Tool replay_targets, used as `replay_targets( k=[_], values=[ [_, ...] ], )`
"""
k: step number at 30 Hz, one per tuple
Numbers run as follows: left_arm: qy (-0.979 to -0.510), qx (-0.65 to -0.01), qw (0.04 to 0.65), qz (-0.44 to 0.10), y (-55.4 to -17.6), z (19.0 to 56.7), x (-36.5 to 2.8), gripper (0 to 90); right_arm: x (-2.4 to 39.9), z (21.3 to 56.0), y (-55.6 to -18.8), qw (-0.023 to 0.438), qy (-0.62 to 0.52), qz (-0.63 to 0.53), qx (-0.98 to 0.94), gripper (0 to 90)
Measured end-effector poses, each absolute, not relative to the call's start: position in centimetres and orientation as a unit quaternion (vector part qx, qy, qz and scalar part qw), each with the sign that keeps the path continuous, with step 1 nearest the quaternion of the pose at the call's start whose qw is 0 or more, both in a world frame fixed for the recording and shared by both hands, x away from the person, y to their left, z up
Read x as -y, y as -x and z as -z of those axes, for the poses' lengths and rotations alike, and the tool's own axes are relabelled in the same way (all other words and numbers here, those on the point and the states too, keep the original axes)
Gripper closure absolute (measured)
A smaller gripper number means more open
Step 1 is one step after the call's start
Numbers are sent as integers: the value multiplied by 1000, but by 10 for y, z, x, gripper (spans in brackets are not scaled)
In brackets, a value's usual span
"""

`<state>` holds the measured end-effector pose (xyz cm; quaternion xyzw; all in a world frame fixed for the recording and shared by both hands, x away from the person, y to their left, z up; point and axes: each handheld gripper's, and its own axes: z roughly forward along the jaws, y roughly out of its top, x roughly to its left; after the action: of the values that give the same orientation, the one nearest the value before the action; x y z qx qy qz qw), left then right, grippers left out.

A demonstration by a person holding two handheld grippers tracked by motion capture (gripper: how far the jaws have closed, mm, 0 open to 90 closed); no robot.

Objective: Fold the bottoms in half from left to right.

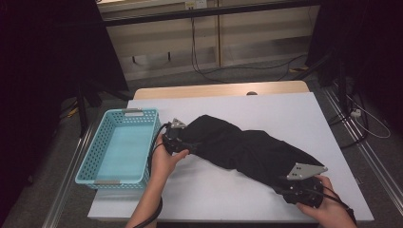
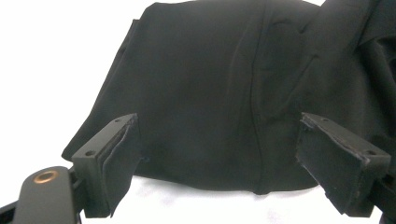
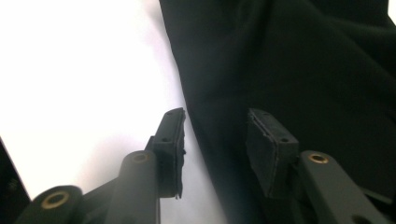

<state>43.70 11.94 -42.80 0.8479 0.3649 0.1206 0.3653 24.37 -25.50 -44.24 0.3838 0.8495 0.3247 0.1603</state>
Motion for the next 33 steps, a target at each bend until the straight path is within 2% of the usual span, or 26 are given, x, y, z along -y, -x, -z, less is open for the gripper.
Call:
replay_targets(
  k=[3,7,10,15,24,33],
  values=[
    [-844,-368,371,-124,-437,427,-120,152,256,447,-244,162,-381,-317,-853,569],
    [-842,-370,373,-121,-437,427,-120,152,258,449,-247,166,-382,-323,-850,757],
    [-843,-368,371,-123,-437,427,-121,152,261,449,-248,173,-387,-321,-847,852],
    [-845,-365,369,-125,-437,426,-119,152,260,446,-247,187,-379,-300,-855,873],
    [-845,-366,369,-126,-437,425,-121,152,281,441,-230,149,-384,-308,-857,875],
    [-844,-366,371,-126,-436,423,-122,153,292,439,-224,143,-381,-301,-863,863]
  ],
)
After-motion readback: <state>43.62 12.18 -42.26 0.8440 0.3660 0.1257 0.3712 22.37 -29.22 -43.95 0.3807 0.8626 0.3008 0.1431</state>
